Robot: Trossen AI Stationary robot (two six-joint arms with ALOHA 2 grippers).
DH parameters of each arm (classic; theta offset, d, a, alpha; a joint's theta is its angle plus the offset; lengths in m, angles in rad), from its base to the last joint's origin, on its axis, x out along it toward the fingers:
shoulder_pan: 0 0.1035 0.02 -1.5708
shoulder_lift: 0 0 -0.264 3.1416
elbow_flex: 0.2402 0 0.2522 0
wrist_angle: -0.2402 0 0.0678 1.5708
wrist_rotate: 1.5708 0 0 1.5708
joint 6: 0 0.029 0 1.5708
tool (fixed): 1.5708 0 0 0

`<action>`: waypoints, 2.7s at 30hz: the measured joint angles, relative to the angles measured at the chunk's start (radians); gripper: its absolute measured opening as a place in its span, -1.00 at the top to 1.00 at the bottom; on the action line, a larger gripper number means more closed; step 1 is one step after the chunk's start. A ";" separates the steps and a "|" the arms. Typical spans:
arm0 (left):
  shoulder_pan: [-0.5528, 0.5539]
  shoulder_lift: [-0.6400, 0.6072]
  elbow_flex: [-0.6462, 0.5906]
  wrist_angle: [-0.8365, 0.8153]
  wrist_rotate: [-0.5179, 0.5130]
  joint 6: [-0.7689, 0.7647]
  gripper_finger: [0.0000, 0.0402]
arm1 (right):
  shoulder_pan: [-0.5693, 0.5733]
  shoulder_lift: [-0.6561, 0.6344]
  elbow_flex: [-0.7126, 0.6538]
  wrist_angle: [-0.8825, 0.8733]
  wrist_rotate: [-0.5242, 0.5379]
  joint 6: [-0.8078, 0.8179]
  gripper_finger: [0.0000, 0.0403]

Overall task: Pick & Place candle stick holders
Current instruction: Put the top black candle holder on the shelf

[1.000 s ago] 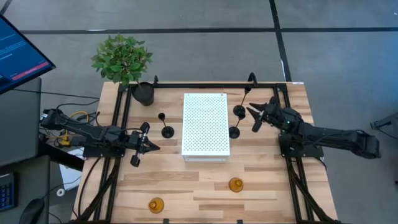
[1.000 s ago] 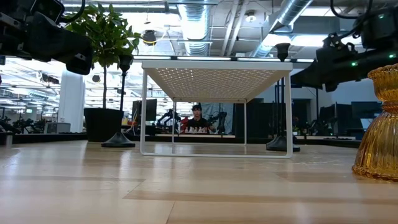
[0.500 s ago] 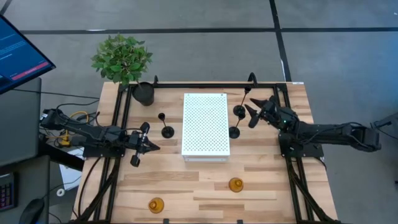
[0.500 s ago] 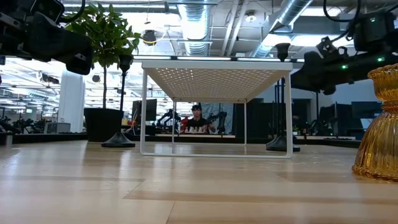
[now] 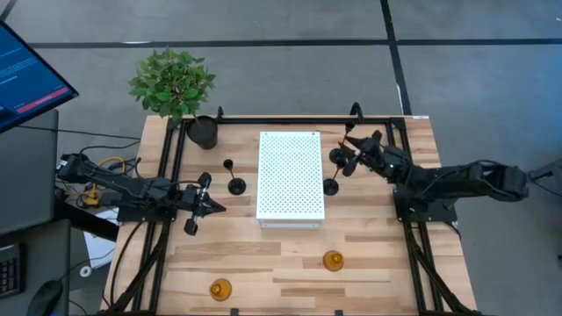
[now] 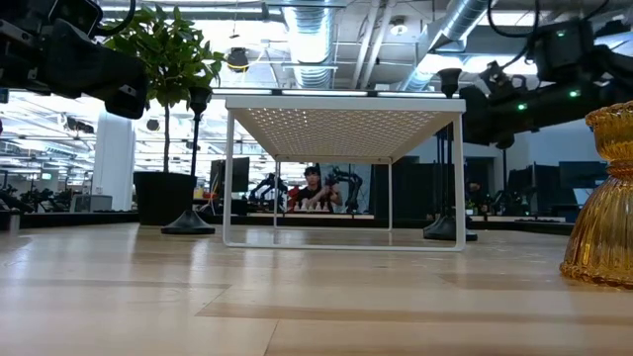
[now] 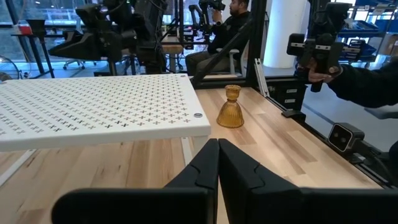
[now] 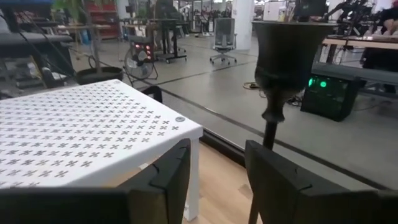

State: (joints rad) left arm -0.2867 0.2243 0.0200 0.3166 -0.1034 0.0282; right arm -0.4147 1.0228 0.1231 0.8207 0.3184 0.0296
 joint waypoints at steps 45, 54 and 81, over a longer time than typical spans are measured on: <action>0.000 0.000 0.000 -0.001 0.000 -0.007 0.95 | -0.049 0.037 0.014 -0.020 0.122 -0.003 0.47; 0.000 0.000 0.000 -0.001 0.000 -0.007 0.95 | -0.059 0.037 0.014 0.004 0.098 -0.003 0.57; 0.000 0.000 0.000 -0.001 0.000 -0.007 0.95 | 0.022 -0.077 0.320 -0.441 0.182 -0.152 0.99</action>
State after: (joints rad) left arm -0.2867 0.2245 0.0199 0.3153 -0.1036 0.0212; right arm -0.3932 0.9453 0.4429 0.3796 0.5006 -0.1220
